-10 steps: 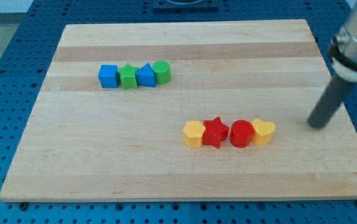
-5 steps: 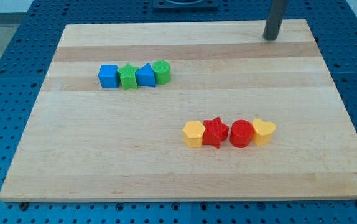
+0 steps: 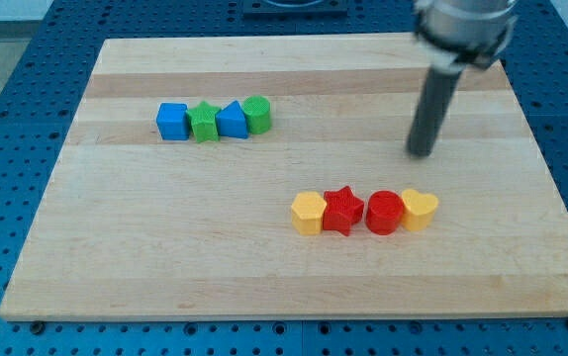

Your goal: Point your arm at the green star

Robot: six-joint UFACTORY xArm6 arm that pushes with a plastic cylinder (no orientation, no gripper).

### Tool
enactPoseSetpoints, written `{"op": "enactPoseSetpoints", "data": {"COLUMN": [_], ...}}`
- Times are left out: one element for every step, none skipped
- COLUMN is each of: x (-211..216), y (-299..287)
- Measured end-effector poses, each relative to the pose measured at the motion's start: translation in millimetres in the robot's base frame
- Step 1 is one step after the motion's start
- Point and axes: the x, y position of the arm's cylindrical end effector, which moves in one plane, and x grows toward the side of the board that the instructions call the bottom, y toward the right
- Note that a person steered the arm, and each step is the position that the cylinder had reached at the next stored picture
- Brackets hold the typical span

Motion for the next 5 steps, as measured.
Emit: {"op": "enactPoseSetpoints", "data": {"x": [26.9, 27.0, 24.6, 10.8, -3.4], "y": [-99.7, -169.8, -222.7, -246.5, -242.8]}}
